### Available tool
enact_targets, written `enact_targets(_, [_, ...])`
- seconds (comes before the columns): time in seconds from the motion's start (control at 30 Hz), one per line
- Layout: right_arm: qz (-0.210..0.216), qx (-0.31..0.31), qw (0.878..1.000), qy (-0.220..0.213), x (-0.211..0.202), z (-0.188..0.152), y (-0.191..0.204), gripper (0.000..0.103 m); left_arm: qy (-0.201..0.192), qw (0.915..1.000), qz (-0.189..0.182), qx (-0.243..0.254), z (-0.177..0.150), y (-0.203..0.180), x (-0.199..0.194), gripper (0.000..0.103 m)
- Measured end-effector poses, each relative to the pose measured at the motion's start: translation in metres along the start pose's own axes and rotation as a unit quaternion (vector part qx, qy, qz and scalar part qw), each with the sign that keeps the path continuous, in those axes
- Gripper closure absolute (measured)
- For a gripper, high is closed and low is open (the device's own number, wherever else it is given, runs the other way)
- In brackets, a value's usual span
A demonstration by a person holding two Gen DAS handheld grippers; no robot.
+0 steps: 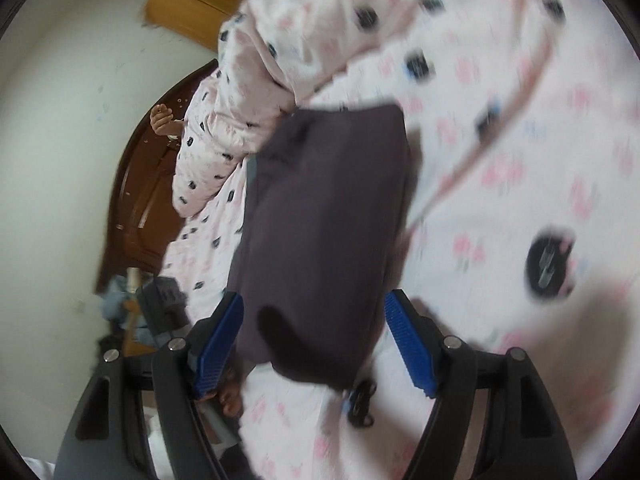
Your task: Fold clothes
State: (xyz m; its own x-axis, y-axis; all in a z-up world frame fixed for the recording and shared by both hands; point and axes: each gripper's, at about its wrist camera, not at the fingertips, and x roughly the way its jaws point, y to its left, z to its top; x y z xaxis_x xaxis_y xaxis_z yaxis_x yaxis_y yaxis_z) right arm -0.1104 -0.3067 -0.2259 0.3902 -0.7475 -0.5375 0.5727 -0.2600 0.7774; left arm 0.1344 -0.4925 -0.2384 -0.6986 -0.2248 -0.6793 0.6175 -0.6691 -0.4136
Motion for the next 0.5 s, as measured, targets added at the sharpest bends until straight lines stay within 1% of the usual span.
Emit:
enact_targets(0.1, [0.015, 0.011, 1.0, 0.005, 0.007, -0.005, -0.007, 0.027, 0.001, 1.0, -0.006, -0.005, 0.0, 0.002, 0.0, 0.096])
enact_targets(0.3, [0.04, 0.022, 0.999, 0.009, 0.017, -0.002, -0.013, 0.027, 0.001, 0.9998, -0.018, -0.013, -0.001, 0.006, -0.001, 0.096])
enact_targets(0.47, [0.051, 0.026, 0.998, 0.012, 0.028, 0.003, -0.009, 0.027, 0.002, 0.9991, -0.031, -0.028, -0.002, 0.012, 0.0, 0.096])
enact_targets(0.5, [0.053, 0.027, 0.998, 0.013, 0.032, 0.004, -0.007, 0.029, 0.002, 0.9991, -0.032, -0.029, -0.002, 0.012, 0.0, 0.096])
